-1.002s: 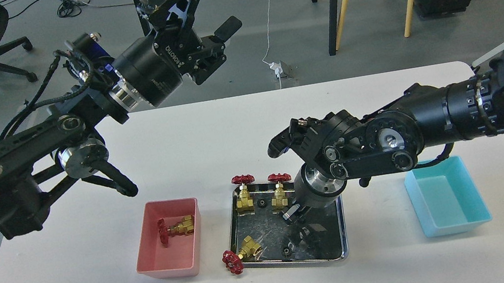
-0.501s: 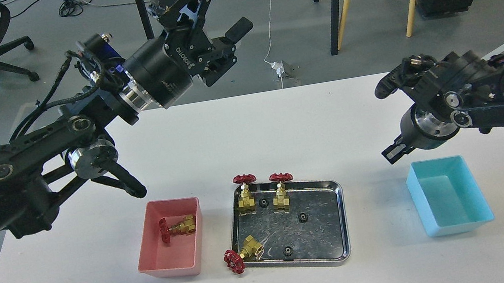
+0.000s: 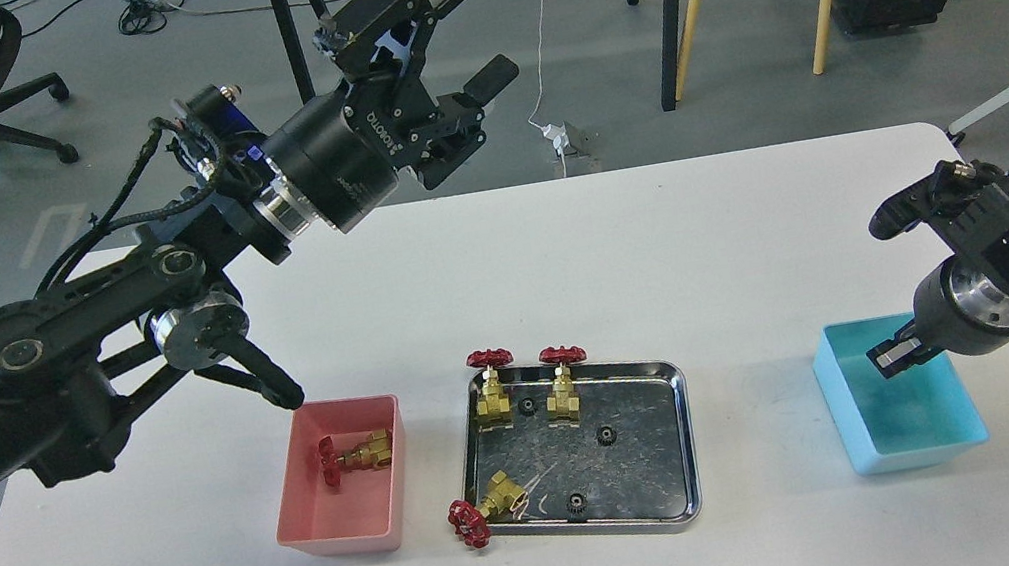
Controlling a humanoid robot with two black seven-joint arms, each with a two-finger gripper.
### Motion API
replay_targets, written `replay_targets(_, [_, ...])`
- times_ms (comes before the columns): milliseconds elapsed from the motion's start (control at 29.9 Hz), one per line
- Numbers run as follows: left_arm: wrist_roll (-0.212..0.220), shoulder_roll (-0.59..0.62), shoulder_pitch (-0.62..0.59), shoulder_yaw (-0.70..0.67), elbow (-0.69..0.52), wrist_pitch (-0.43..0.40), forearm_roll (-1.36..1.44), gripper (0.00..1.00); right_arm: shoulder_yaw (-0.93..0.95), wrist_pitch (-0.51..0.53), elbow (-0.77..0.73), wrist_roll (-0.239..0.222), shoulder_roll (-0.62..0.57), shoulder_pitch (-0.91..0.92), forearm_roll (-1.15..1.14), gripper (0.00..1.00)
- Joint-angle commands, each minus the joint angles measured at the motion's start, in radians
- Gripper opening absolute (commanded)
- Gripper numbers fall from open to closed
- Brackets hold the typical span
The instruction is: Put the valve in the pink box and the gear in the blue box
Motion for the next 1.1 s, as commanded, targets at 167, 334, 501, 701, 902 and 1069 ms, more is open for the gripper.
replay_targets(167, [0.0, -0.003, 0.0, 0.001, 0.002, 0.001, -0.002, 0.87, 0.047, 0.0, -0.003, 0.002, -0.071, -0.004, 0.013, 1.0])
replay_targets(334, [0.0, 0.012, -0.008, 0.004, 0.008, -0.006, 0.0, 0.87, 0.225, 0.0, -0.012, 0.002, -0.169, -0.011, 0.086, 1.0])
replay_targets(501, [0.0, 0.02, -0.029, 0.0, 0.067, -0.062, -0.014, 0.87, 0.468, 0.0, -0.014, 0.015, -0.261, -0.068, 0.494, 1.0])
replay_targets(701, [0.0, 0.057, -0.043, -0.009, 0.227, -0.24, -0.115, 0.88, 0.733, -0.07, -0.084, 0.166, -0.294, -0.126, 0.79, 1.0])
replay_targets(902, [0.0, 0.064, -0.042, -0.045, 0.452, -0.24, -0.363, 0.96, 0.784, -0.004, -0.19, 0.282, -0.28, -0.163, 1.332, 1.0])
replay_targets(1069, [0.0, -0.009, -0.042, -0.062, 0.606, -0.24, -0.466, 0.97, 0.799, 0.0, -0.342, 0.387, -0.151, -0.251, 1.585, 1.0])
